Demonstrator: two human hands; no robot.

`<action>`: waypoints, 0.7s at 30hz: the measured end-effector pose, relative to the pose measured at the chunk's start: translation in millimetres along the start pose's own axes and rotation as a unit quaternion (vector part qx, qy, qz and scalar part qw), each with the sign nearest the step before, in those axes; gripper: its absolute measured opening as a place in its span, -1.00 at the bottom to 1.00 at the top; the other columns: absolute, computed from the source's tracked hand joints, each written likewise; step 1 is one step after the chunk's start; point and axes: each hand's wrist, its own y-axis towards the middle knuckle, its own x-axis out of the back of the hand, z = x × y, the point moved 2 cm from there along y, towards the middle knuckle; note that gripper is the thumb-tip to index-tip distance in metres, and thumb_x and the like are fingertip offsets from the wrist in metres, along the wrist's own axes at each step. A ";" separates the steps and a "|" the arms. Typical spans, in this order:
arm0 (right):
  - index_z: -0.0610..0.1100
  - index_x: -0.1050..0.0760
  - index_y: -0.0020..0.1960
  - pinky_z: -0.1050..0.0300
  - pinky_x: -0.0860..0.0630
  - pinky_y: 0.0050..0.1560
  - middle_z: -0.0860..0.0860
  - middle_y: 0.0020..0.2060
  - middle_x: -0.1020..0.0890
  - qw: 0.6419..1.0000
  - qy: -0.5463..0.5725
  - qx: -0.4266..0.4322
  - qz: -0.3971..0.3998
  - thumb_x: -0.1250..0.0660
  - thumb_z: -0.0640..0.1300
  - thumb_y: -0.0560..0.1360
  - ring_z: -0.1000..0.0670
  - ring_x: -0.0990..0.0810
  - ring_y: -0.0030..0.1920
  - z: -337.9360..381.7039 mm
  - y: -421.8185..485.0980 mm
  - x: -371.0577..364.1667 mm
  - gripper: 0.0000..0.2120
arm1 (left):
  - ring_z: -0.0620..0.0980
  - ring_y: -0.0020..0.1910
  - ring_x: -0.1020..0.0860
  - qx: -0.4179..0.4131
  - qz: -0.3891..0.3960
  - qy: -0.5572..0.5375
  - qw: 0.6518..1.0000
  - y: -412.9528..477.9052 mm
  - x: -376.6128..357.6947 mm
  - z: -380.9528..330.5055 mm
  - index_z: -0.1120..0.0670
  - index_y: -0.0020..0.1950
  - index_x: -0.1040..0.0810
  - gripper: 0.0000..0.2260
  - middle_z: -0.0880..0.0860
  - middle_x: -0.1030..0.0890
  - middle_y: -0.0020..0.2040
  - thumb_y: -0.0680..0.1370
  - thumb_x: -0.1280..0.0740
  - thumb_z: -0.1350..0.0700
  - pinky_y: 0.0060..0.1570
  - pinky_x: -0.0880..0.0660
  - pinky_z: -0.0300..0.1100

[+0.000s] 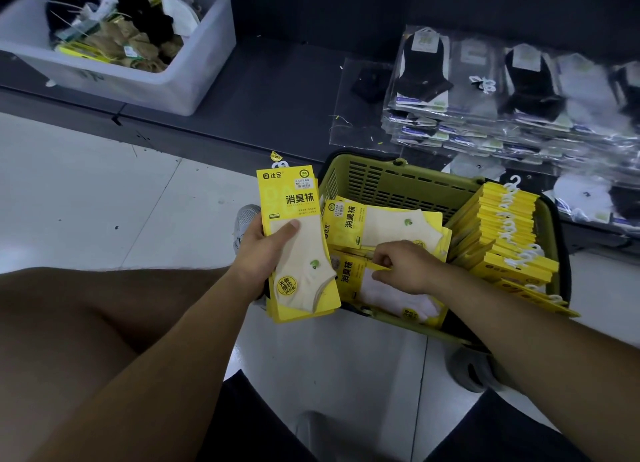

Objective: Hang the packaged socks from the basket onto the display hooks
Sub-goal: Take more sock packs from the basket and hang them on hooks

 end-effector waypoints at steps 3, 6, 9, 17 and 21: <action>-0.08 -0.52 -0.04 0.08 -0.48 -0.07 -0.02 -0.10 -0.57 0.999 0.035 -0.015 -0.032 -0.43 -0.10 0.50 -0.09 -0.55 -0.04 3.0 1.5 16.9 -0.89 | 0.24 0.21 -0.71 0.005 -0.005 -0.008 1.000 -2.4 -1.5 -3.2 -0.12 0.29 -0.56 -0.78 0.07 -0.74 0.23 0.66 -0.43 0.07 0.28 -0.58 0.37; -0.10 -0.54 -0.08 0.13 -0.42 -0.26 -0.04 -0.20 -0.60 0.975 0.163 -0.081 -0.130 -0.42 -0.15 0.49 -0.02 -0.55 -0.22 2.1 2.8 58.4 -0.93 | 0.24 0.23 -0.69 0.007 -0.016 -0.016 1.000 -5.2 -5.0 -7.5 -0.09 0.27 -0.55 -0.82 0.09 -0.72 0.25 0.69 -0.38 0.09 0.31 -0.56 0.36; -0.06 -0.51 -0.23 0.21 -0.38 -0.37 0.03 -0.36 -0.59 0.905 0.337 -0.142 -0.219 -0.42 -0.15 0.48 0.05 -0.52 -0.37 8.0 -5.4 96.7 -0.86 | 0.26 0.25 -0.67 0.014 -0.018 -0.030 0.999 -8.1 -11.2 -11.8 -0.09 0.21 -0.53 -0.87 0.13 -0.70 0.26 0.70 -0.33 0.11 0.34 -0.53 0.36; -0.09 -0.54 -0.23 0.19 -0.47 -0.33 -0.03 -0.36 -0.64 0.811 0.570 -0.082 -0.104 -0.46 -0.23 0.48 0.01 -0.57 -0.38 80.5 -4.7 72.5 -0.84 | 0.22 0.41 -0.60 0.017 0.066 -0.063 0.996 -14.0 -28.1 -20.5 -0.04 0.54 -0.48 -0.20 0.07 -0.63 0.43 0.41 -0.41 -0.45 0.46 -0.43 0.30; -0.06 -0.60 -0.15 0.12 -0.50 -0.31 -0.01 -0.24 -0.64 0.904 0.409 -0.057 -0.109 -0.50 -0.06 0.48 0.02 -0.58 -0.27 90.5 2.0 52.8 -0.88 | 0.22 0.30 -0.67 -0.042 0.060 -0.026 0.997 -10.4 -29.7 -19.5 0.07 0.42 -0.59 -0.56 0.11 -0.71 0.30 0.60 -0.47 -0.09 0.38 -0.53 0.30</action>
